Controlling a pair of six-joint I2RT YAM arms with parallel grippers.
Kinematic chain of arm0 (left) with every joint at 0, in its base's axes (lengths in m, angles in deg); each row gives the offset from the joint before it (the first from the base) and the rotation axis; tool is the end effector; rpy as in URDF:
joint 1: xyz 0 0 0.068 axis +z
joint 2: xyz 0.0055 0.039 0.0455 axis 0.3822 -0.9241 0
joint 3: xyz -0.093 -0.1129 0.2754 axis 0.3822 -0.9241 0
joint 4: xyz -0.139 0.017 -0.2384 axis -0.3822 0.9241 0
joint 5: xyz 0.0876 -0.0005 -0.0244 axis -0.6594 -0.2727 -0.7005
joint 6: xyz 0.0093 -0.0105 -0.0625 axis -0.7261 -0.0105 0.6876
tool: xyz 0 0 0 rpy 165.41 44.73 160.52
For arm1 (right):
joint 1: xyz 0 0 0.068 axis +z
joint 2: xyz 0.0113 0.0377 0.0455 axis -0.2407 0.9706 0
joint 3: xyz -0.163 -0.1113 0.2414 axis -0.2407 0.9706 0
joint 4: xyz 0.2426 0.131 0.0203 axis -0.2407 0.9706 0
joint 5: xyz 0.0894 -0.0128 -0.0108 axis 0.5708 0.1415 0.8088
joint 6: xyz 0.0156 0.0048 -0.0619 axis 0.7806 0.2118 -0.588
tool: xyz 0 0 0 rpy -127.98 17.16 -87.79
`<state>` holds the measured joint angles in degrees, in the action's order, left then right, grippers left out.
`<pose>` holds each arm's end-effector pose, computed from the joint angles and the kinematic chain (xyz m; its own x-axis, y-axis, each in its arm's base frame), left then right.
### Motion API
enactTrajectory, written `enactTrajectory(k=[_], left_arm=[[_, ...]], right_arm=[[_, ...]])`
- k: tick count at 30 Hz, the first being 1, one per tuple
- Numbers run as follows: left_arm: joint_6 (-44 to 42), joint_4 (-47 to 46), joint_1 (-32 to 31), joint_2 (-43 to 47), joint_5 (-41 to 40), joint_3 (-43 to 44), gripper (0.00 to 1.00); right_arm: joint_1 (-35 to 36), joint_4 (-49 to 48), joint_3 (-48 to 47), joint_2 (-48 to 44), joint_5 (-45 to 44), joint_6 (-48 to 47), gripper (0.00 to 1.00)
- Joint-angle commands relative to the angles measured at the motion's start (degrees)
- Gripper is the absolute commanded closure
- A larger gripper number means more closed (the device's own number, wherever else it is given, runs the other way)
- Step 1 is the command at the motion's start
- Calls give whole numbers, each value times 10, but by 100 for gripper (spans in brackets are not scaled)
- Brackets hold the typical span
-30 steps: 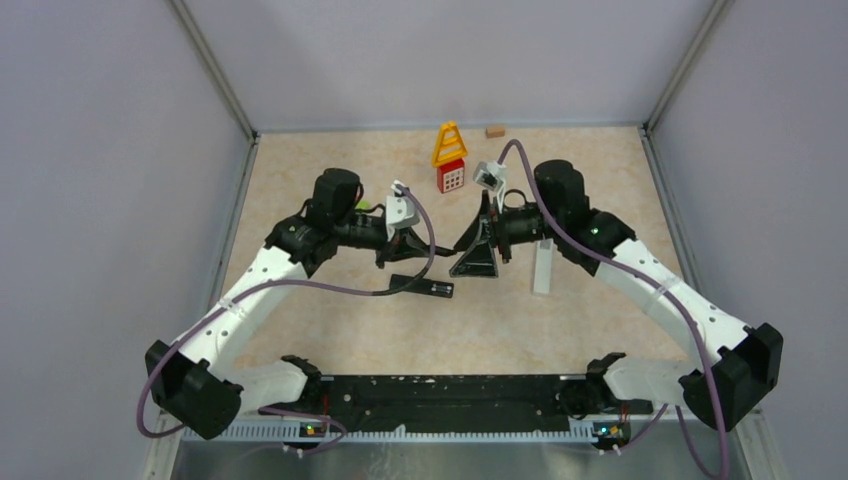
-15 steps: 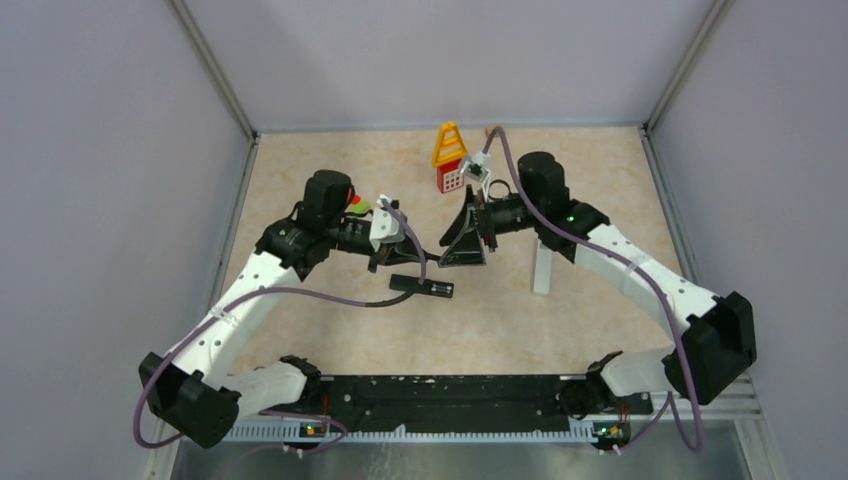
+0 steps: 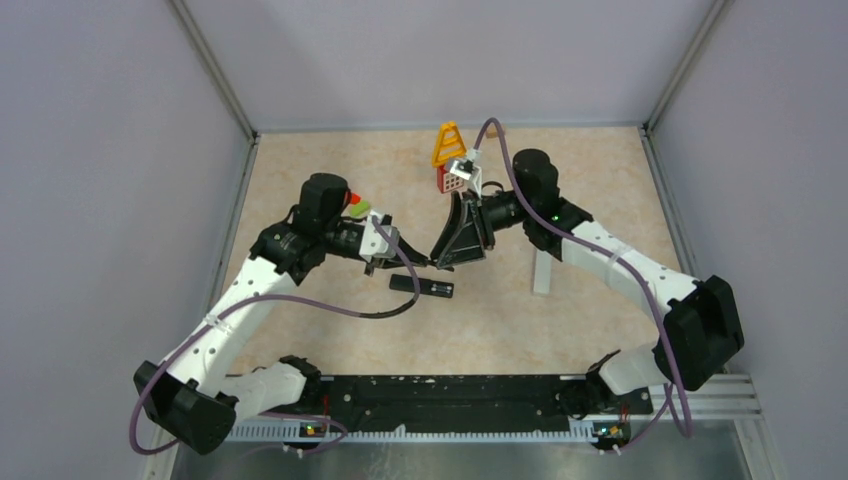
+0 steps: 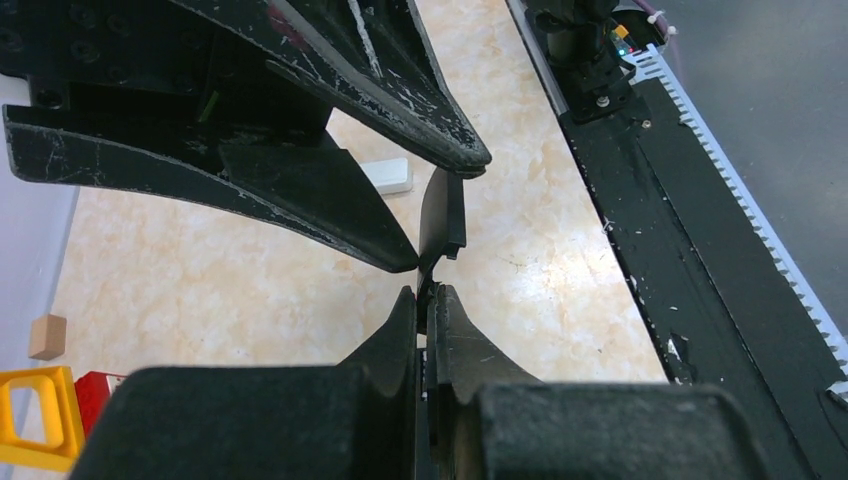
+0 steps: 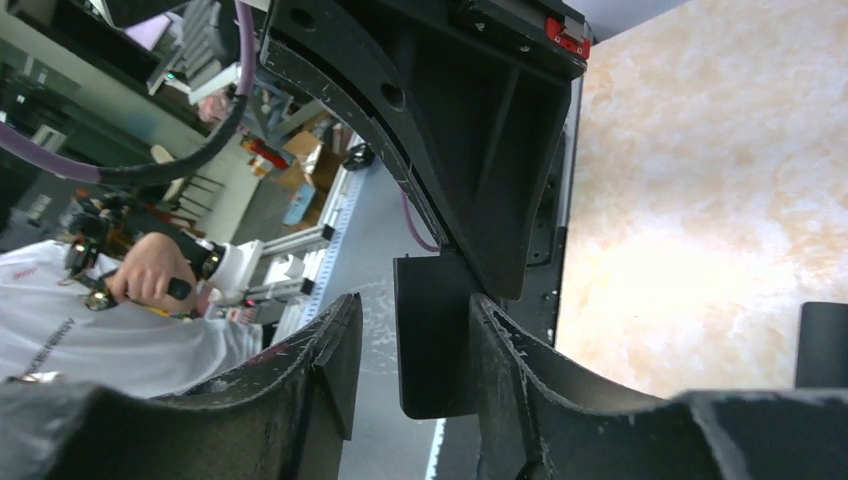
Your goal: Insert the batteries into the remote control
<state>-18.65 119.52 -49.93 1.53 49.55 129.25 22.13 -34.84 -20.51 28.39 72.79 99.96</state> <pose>0.1765 -0.1423 0.3953 0.3073 0.1941 -0.9316 0.9453 -0.1748 0.2754 0.2356 0.2304 0.3835 -0.5836 -0.2492 -0.7729 -0.7363 -0.2391 0.6330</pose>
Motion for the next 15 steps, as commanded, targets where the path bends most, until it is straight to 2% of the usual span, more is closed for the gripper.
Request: enactTrajectory(k=[1,5,7,12,15], left_arm=[[-33,6,2,15,18,20,100],[-45,13,2,23,28,24,100],[-49,14,2,28,30,24,100],[-54,11,3,33,40,22,100],[-55,11,2,30,40,23,100]], right_arm=[[9,-84,15,-3,46,54,54],[9,-72,22,-1,44,37,36],[12,-76,28,-4,46,33,31],[18,-53,30,-1,41,7,27],[24,-48,26,6,43,9,32]])
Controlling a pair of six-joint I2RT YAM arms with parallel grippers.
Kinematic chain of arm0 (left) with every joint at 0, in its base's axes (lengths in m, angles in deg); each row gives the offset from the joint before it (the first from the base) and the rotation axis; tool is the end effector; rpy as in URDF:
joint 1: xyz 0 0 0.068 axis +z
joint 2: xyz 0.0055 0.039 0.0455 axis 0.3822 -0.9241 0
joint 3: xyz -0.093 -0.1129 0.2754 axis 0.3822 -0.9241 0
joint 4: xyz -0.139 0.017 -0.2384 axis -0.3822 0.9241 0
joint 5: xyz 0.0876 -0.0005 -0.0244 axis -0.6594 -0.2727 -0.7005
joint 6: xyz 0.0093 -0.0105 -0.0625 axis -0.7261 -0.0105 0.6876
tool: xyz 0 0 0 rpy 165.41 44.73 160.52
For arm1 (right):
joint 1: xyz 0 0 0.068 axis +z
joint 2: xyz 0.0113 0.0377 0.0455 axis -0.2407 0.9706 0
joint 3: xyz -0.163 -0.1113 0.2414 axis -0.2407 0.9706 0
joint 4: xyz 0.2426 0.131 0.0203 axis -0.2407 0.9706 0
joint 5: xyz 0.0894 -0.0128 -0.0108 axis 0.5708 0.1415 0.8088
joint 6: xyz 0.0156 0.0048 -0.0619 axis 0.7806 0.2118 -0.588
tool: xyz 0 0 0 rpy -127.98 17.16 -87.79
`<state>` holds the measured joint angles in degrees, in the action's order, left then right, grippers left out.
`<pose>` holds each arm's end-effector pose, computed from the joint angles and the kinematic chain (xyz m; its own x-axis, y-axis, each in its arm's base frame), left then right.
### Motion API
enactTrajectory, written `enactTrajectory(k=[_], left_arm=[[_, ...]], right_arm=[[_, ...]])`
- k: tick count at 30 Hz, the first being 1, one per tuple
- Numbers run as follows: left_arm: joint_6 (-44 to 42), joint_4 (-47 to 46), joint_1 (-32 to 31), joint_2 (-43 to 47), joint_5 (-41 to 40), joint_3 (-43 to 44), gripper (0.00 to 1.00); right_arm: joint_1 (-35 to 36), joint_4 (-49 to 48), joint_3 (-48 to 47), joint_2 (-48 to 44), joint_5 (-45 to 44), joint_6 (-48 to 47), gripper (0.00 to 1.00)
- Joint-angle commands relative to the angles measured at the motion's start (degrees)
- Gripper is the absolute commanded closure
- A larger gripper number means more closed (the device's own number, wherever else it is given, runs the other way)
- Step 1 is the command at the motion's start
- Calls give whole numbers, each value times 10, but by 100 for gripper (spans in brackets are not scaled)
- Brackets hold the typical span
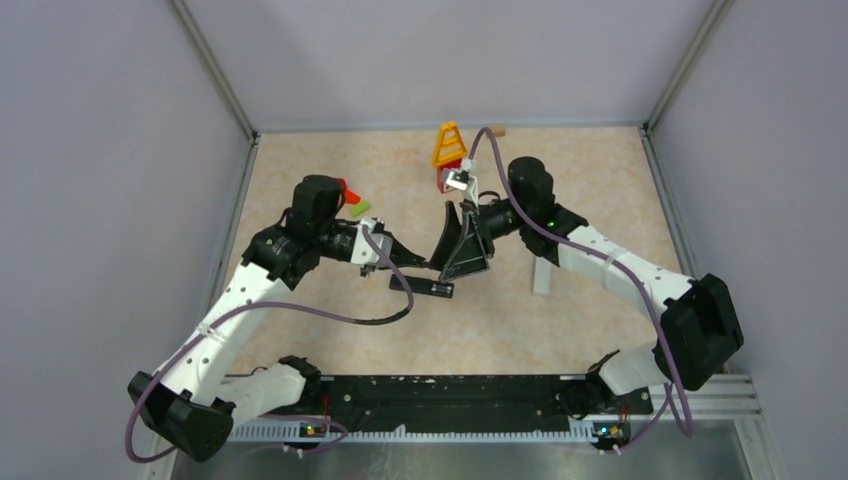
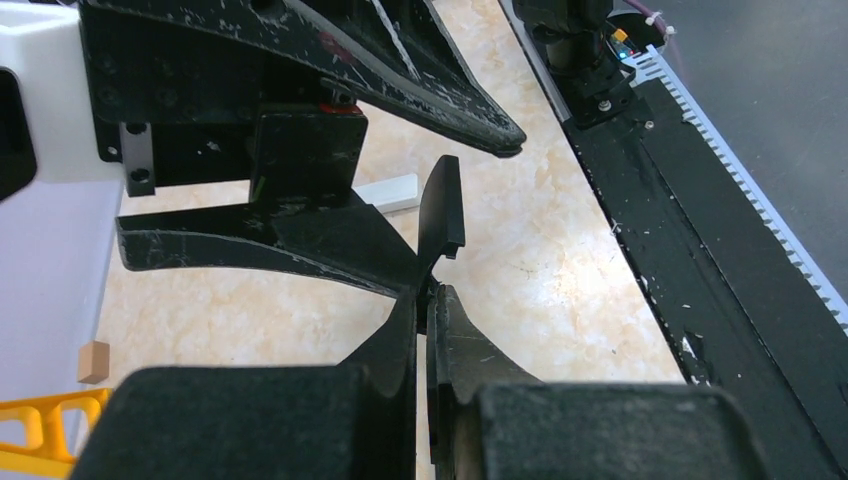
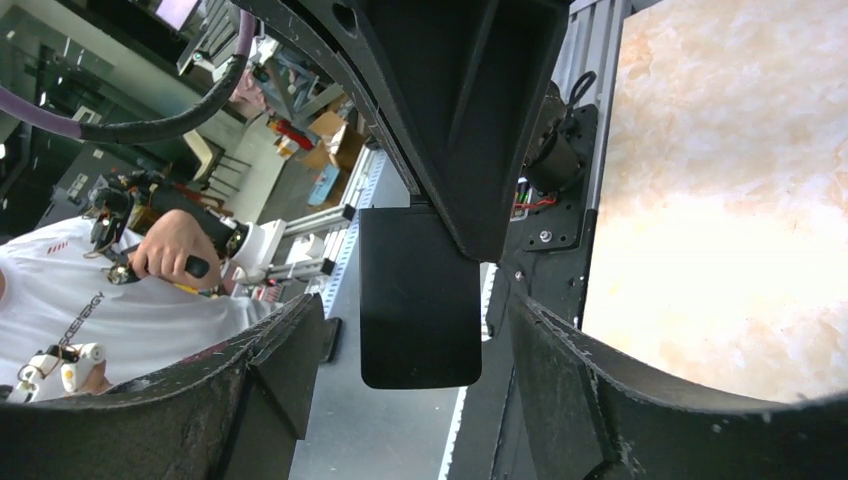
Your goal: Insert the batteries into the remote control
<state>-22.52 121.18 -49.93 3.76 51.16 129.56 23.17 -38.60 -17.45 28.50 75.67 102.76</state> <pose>0.1640 -0.1365 0.4032 0.3801 0.1540 -0.9120 0.9157 -0.2018 0.3476 0.2287 0.2333 0.3701 -0.5973 -0.2927 -0.7467 -0.6921 -0.2823 0.6643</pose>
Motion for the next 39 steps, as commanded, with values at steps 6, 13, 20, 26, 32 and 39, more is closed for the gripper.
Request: enactTrajectory(k=[6,13,20,26,32,39], left_arm=[[-21,0,2,7,23,17,100],[35,-40,3,12,-9,2,64],[412,-353,3,69,-172,-124,1],[703,-480,2,142,-338,-242,1],[840,-355,3,186,-475,-253,1],[994,-238,77,165,-553,-284,1]], right_arm=[[17,-18,-5,7,21,-7,55],[17,-28,-3,-1,11,6,71],[5,218,-34,-17,-143,-184,78],[5,286,-21,-37,-391,-257,79],[46,255,40,-66,-572,-340,78],[95,235,81,-28,-677,-464,79]])
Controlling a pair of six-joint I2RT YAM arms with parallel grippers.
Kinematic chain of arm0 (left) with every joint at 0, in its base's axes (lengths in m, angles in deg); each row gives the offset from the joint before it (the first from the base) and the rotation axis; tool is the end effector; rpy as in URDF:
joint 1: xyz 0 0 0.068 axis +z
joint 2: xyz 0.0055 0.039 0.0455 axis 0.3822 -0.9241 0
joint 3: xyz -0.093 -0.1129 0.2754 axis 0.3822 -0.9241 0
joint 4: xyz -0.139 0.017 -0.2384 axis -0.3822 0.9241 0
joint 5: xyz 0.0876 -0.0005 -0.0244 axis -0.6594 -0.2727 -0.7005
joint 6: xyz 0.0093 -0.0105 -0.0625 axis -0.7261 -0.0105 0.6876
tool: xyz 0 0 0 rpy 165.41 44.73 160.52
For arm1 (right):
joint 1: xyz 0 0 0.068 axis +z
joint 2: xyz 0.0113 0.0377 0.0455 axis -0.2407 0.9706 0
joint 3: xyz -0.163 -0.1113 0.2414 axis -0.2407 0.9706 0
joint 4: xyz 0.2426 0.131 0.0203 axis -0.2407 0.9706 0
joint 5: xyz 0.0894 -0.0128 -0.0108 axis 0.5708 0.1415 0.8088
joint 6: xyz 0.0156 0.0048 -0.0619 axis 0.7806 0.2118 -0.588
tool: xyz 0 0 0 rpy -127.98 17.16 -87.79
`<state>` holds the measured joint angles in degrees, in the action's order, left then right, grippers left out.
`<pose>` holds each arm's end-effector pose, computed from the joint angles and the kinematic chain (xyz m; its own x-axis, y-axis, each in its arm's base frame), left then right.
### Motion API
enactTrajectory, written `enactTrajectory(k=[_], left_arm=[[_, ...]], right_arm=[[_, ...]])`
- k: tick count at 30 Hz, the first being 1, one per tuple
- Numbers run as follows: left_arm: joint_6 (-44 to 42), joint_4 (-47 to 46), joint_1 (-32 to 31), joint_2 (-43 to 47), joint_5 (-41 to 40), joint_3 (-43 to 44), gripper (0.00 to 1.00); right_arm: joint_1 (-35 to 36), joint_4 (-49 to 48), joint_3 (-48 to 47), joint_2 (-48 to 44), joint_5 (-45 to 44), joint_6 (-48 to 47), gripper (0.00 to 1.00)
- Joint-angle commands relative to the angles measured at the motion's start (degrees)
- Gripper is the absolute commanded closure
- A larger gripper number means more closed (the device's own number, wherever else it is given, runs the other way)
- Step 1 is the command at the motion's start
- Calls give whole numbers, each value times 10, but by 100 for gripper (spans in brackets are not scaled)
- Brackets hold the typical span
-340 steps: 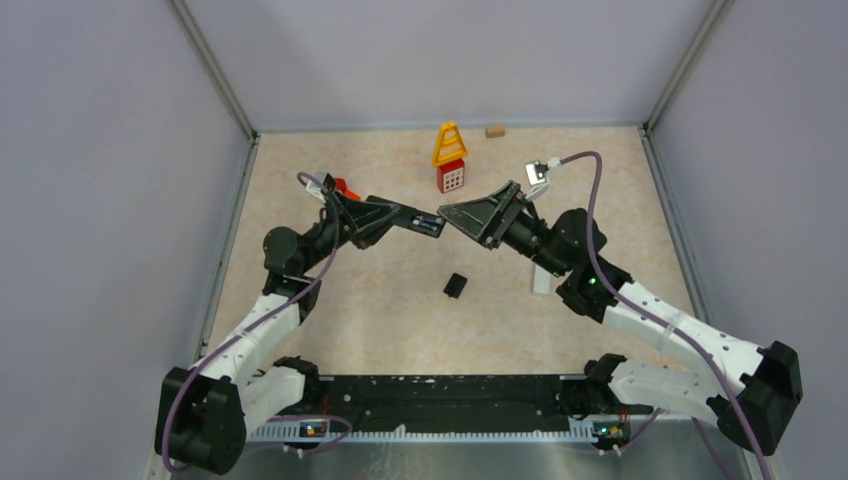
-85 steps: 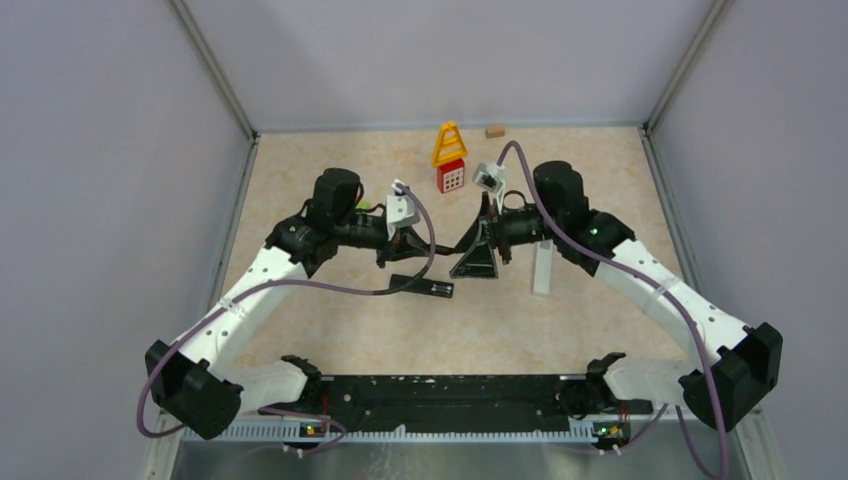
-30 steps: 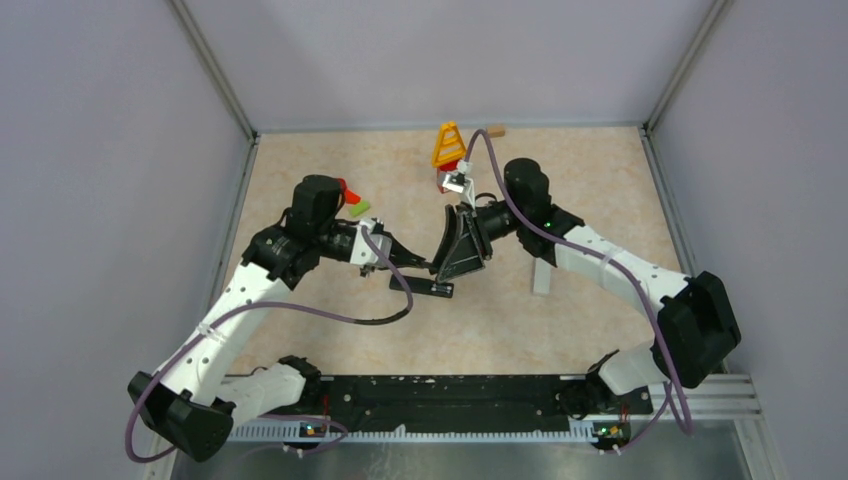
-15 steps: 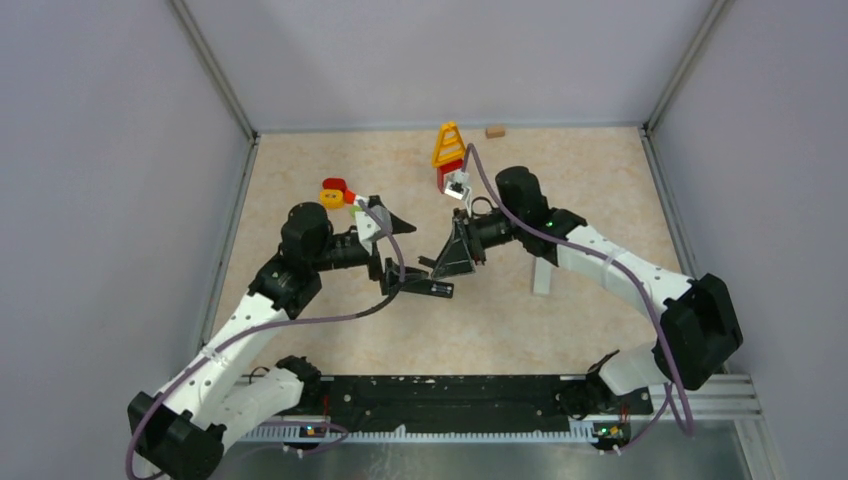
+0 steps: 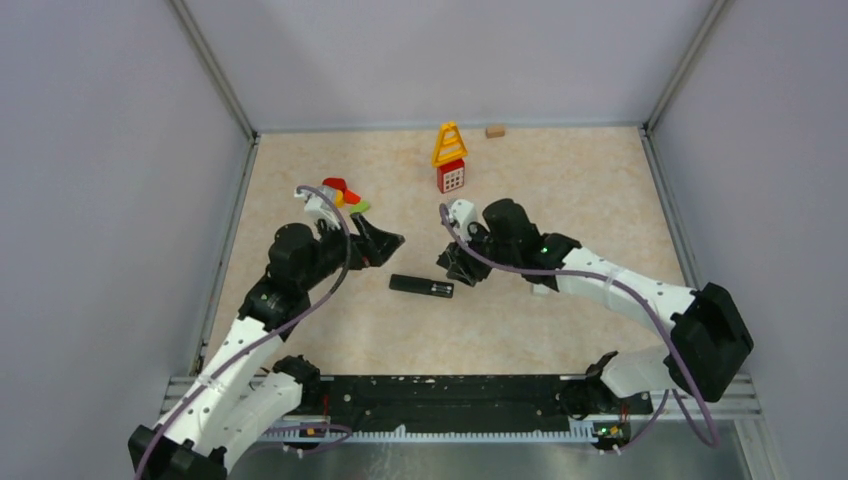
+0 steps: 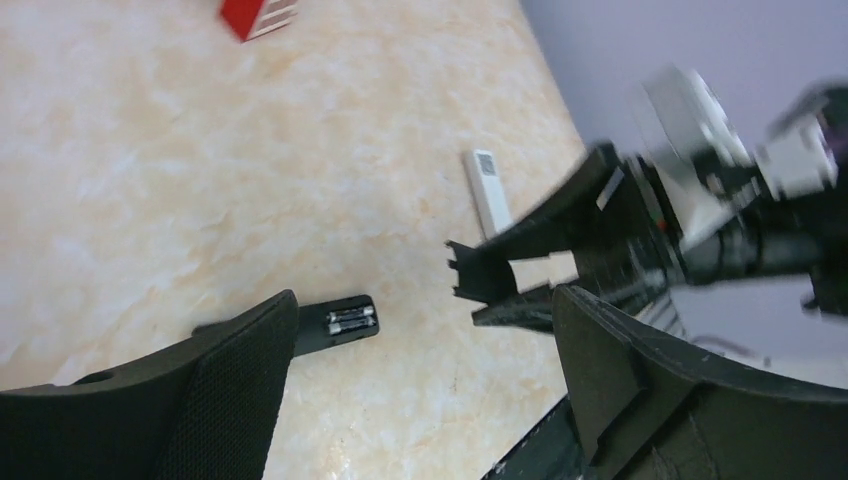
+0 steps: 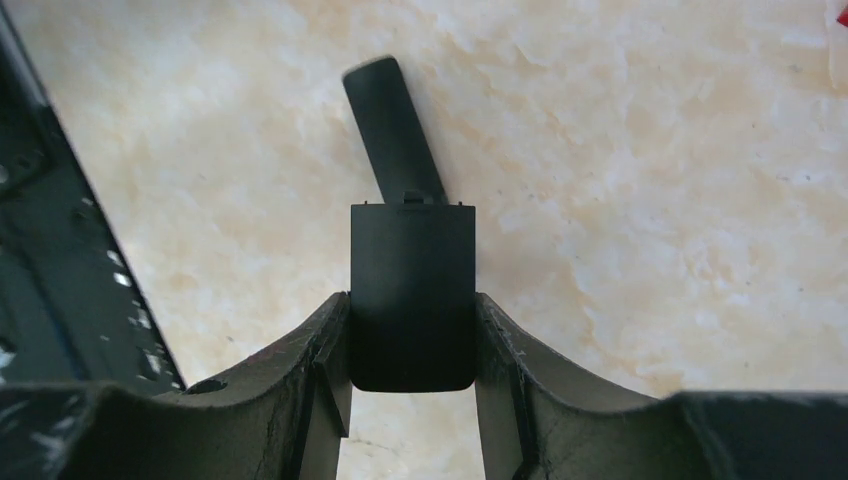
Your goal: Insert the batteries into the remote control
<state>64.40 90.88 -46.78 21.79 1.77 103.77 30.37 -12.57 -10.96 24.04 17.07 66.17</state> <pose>0.1598 -0.0883 0.3379 -0.5176 -0.3651 -0.7738 0.4429 0.6594 -0.6074 0.2122 0.2285 0.2965 -0.3787 -0.4431 -0.8125 -0.8647 0.4824 0.1400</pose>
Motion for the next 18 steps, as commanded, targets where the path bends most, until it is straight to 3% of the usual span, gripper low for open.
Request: enactTrajectory(k=[1,8,14,18], left_arm=[[136,68,62,-19,-48,-36,1],[150,87,149,-63,-19,-74,1],[153,27,266,-116,94,-121,2],[139,14,283,-147,114,-123,2]], right_arm=[[27,-31,20,21,-94,-110,79],[67,-28,3,94,-132,-196,80],[80,7,-50,172,-148,-222,81],[82,41,-85,208,-140,-232,81]])
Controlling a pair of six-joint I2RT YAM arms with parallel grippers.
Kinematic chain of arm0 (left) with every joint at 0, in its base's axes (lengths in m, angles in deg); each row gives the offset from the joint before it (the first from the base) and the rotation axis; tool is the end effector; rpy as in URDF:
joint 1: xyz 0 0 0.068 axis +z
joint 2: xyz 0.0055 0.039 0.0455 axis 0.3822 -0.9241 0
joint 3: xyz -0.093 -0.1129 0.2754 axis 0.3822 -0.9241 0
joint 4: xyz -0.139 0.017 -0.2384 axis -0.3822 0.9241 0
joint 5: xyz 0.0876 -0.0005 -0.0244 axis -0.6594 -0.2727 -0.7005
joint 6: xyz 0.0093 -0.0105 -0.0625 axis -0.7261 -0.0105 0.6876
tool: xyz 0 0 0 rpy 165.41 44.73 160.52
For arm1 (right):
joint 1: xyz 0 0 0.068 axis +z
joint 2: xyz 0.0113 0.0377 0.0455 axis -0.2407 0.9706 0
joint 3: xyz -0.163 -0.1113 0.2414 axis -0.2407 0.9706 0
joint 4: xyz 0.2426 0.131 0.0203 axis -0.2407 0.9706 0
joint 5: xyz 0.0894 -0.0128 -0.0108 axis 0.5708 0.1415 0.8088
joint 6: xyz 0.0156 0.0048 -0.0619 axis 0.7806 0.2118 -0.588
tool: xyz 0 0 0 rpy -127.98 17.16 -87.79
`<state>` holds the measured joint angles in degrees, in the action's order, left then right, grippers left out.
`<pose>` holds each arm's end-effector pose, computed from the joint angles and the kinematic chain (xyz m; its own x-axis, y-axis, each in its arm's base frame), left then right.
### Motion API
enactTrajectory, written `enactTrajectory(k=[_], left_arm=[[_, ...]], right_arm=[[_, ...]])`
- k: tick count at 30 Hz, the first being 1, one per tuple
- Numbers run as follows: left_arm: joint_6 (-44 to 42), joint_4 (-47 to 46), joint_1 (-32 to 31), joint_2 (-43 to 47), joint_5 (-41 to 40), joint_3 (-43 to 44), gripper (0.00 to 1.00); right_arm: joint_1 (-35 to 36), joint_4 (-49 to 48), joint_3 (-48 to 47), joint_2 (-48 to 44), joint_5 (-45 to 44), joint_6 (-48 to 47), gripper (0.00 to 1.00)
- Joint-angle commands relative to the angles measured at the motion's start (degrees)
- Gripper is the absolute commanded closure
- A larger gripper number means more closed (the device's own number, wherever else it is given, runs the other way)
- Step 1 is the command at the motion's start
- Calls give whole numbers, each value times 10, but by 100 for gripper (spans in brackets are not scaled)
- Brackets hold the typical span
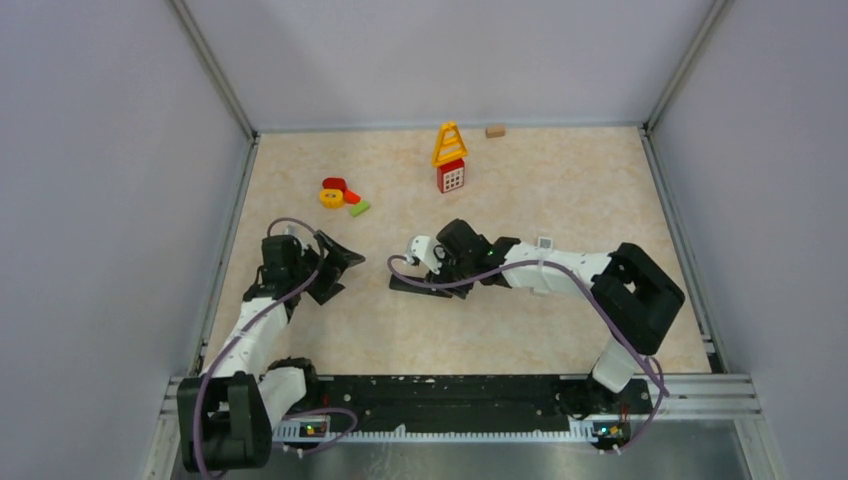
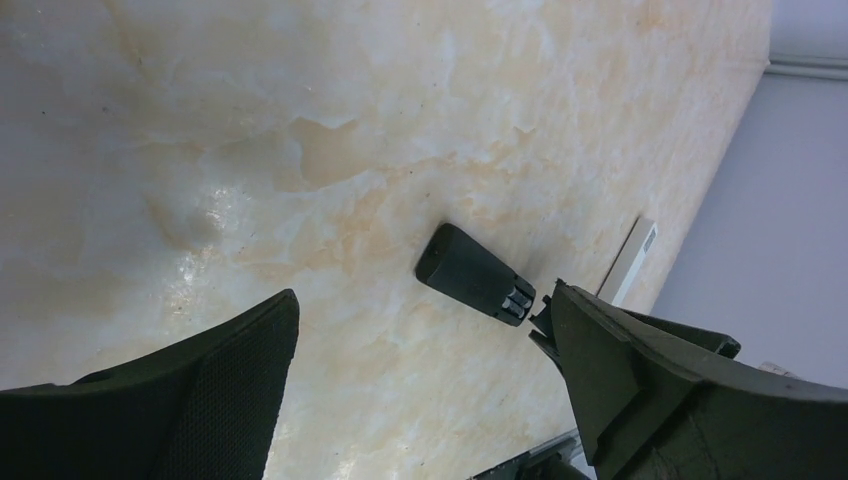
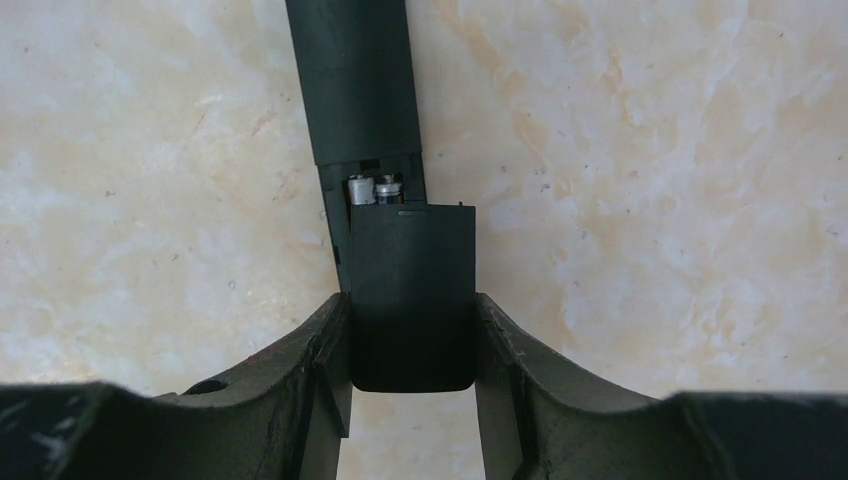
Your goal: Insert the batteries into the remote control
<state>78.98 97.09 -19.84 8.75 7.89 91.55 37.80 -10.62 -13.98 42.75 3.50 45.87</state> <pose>0.1960 -0.0107 0.2082 -0.6283 -0.7268 -0.2774 -0.3474 0.5812 -0.7359 0.2226 0.2882 0.2055 -0.1375 -0.8154 -0.5623 -0.9441 0.2797 -0.1747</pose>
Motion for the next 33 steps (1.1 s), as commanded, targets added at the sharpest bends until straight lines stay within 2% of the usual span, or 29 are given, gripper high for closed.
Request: enactTrajectory(k=[1,6,14,33], left_arm=[[-12,-48,15,-21,54,2,2],[-33,-42,17,-34,53,13,1],[-40,-46,17,-49,58,13,1],[-44,-48,18,-70,92,17,1]], right_arm=[[8,33,-66,31,-1,-31,81],[9,97,-111,70,32,-40,81],[11,147,-137,88,31,-47,82],[15,97,-123,77,17,-43,83]])
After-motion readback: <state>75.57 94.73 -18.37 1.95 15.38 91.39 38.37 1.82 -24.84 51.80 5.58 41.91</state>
